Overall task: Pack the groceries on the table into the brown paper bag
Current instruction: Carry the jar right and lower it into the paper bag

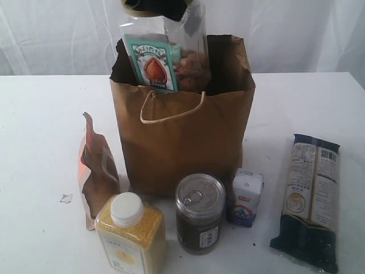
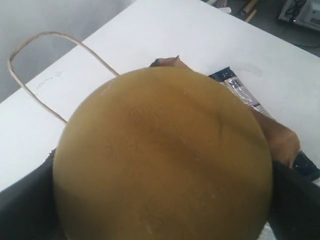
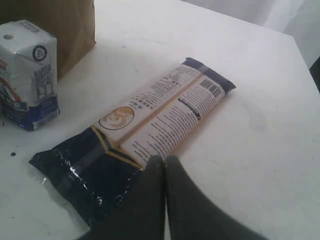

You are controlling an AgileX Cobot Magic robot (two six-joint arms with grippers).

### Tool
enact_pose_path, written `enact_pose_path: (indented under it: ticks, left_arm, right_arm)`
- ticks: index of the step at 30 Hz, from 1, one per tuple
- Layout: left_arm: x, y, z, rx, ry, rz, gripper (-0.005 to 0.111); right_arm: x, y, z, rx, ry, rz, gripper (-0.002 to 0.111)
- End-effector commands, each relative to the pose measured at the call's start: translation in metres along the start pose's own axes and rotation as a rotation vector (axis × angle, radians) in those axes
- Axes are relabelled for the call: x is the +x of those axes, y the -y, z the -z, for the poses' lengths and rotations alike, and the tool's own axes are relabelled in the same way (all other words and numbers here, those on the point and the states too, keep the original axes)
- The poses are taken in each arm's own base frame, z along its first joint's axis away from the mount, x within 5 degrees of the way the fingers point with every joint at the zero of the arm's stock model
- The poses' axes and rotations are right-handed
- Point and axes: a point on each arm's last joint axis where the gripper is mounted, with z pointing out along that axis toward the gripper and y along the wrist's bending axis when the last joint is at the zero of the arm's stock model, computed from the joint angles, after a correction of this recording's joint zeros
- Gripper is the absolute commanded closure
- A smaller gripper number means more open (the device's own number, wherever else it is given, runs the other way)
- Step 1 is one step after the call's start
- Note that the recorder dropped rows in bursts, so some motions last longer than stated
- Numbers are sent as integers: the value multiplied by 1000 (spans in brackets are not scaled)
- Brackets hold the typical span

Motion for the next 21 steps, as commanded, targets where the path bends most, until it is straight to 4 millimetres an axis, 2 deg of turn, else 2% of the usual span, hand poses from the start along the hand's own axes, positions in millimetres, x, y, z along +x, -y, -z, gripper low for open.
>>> enact_pose_path:
  ticks: [1,21]
  left_arm:
    - [-3,1,-3,10,13,17,107]
    - [19,-19,-53,-18,-160,67,107]
  right_arm:
    - [1,0,0,0,6,6,108]
    - [1,0,0,0,6,6,108]
